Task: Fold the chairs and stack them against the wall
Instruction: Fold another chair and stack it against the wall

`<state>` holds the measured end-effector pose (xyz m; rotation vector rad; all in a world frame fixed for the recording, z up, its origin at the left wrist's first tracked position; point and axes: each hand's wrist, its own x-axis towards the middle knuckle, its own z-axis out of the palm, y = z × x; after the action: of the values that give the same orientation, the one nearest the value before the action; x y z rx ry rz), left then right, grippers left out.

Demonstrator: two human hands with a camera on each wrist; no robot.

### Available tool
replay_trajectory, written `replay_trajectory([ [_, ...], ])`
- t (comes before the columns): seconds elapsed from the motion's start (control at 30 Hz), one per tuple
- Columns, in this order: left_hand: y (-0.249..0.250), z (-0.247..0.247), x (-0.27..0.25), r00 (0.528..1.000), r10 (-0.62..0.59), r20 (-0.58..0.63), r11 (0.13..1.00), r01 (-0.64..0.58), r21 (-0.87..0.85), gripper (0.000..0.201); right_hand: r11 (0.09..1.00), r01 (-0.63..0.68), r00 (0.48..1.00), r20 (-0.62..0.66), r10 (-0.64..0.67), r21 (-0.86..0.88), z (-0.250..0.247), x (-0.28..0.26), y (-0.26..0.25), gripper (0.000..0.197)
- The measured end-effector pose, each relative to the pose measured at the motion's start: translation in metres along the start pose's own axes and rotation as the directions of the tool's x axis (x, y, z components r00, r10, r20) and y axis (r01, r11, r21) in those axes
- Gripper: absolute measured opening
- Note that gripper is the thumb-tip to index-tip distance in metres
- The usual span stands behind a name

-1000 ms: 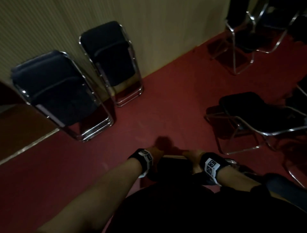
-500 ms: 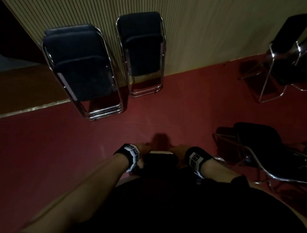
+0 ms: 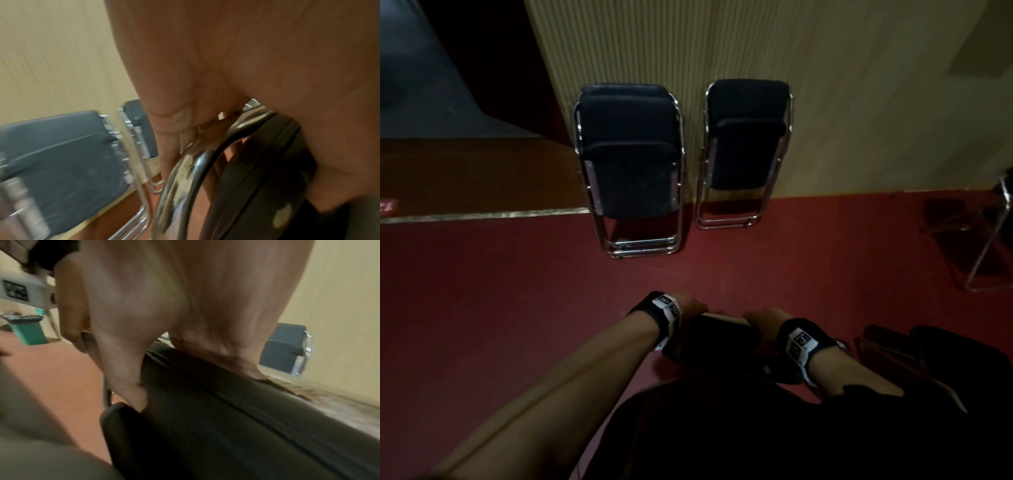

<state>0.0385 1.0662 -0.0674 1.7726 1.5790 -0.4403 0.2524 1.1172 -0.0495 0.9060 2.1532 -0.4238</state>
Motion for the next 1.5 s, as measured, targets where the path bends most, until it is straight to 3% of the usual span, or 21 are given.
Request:
replay_trajectory([
  [0.1,-0.024,-0.008,-0.018,0.999,-0.033,0.003,0.999,0.033,-0.021,0.065,0.999,0.037,0.999,-0.012,-0.037,-0.021,-0.023,0.016,-0.012,0.041],
  [0.2,-0.043,-0.013,-0.019,0.995,-0.091,0.041,0.996,0.091,0.007,0.066,0.997,0.068,0.996,-0.062,-0.070,-0.029,-0.037,0.036,-0.021,0.040],
  [0.37,-0.085,-0.032,0.003,0.988,-0.152,-0.034,0.988,0.153,0.030,0.070,0.990,0.133,0.985,-0.105,-0.137,-0.049,-0.073,0.078,-0.024,0.043],
  [0.47,-0.105,-0.059,0.009,0.990,-0.144,-0.009,0.988,0.143,-0.061,0.065,0.986,0.161,0.976,-0.138,-0.166,-0.046,-0.093,0.112,-0.020,0.048],
  [0.57,-0.138,-0.092,0.033,0.983,-0.180,-0.030,0.979,0.176,-0.105,0.070,0.980,0.197,0.967,-0.157,-0.200,-0.031,-0.132,0.156,-0.011,0.054],
  [0.7,-0.194,-0.112,0.091,0.972,-0.233,-0.010,0.966,0.231,-0.117,0.081,0.975,0.203,0.963,-0.163,-0.216,-0.095,-0.185,0.211,0.000,0.043],
  [0.8,-0.202,-0.150,0.087,0.971,-0.237,0.031,0.967,0.239,-0.092,0.084,0.961,0.254,0.957,-0.117,-0.266,-0.108,-0.222,0.256,0.008,0.038],
  [0.9,-0.224,-0.192,0.095,0.963,-0.268,-0.017,0.953,0.262,-0.153,0.090,0.935,0.342,0.933,-0.086,-0.350,-0.097,-0.271,0.305,0.018,0.037],
  [1.07,-0.245,-0.257,0.098,0.942,-0.318,0.103,0.927,0.332,-0.172,0.057,0.925,0.346,0.930,-0.072,-0.360,-0.157,-0.320,0.348,0.022,0.053],
  [1.13,-0.255,-0.271,0.104,0.944,-0.318,0.082,0.917,0.329,-0.225,0.061,0.922,0.350,0.931,-0.051,-0.362,-0.166,-0.331,0.363,0.022,0.063],
  [1.23,-0.286,-0.268,0.116,0.940,-0.339,0.046,0.905,0.339,-0.258,0.060,0.919,0.368,0.926,-0.037,-0.376,-0.145,-0.343,0.380,0.015,0.067],
  [1.4,-0.332,-0.260,0.118,0.943,-0.320,0.093,0.908,0.334,-0.252,0.062,0.919,0.362,0.928,-0.037,-0.372,-0.157,-0.360,0.391,-0.017,0.059],
  [1.5,-0.359,-0.256,0.112,0.943,-0.324,0.072,0.910,0.332,-0.248,0.074,0.925,0.352,0.931,-0.048,-0.362,-0.143,-0.369,0.399,-0.040,0.060],
])
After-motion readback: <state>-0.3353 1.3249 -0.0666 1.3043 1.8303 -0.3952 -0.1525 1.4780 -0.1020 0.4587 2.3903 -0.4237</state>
